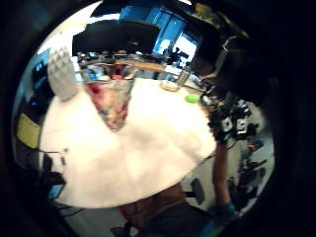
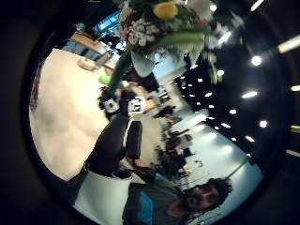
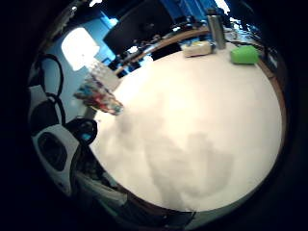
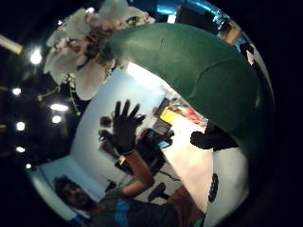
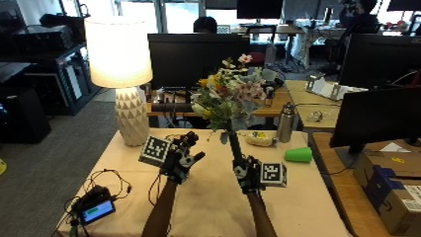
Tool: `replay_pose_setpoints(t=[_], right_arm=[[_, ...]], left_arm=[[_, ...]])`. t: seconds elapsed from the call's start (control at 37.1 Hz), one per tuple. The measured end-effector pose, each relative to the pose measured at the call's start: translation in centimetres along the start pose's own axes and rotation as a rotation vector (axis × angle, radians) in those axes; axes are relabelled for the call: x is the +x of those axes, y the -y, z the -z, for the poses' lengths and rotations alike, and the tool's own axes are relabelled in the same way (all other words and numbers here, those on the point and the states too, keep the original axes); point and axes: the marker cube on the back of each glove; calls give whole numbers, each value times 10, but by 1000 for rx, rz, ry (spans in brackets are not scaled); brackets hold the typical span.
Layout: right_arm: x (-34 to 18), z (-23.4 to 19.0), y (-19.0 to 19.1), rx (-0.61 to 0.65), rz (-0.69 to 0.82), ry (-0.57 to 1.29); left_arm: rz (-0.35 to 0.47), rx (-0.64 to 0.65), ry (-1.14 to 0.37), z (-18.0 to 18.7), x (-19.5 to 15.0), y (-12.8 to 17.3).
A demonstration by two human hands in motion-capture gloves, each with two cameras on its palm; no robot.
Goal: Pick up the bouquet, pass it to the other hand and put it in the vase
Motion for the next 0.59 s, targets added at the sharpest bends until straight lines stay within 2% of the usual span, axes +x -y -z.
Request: replay_pose_setpoints(t=[0.11, 0.24, 0.35, 0.46, 0.59], right_arm=[[-21, -14, 0, -16, 106, 166], [-56, -28, -6, -66, 187, 391], [-57, -40, -6, -86, 205, 361], [-67, -54, -12, -137, 162, 463], [-54, -71, -8, -143, 231, 383]], left_arm=[[30, -6, -210, -10, 10, 17], [66, -6, -329, -25, 24, 34], [48, -18, -398, -39, 32, 46], [55, -30, -453, -49, 41, 55], [50, -19, -464, -57, 50, 58]])
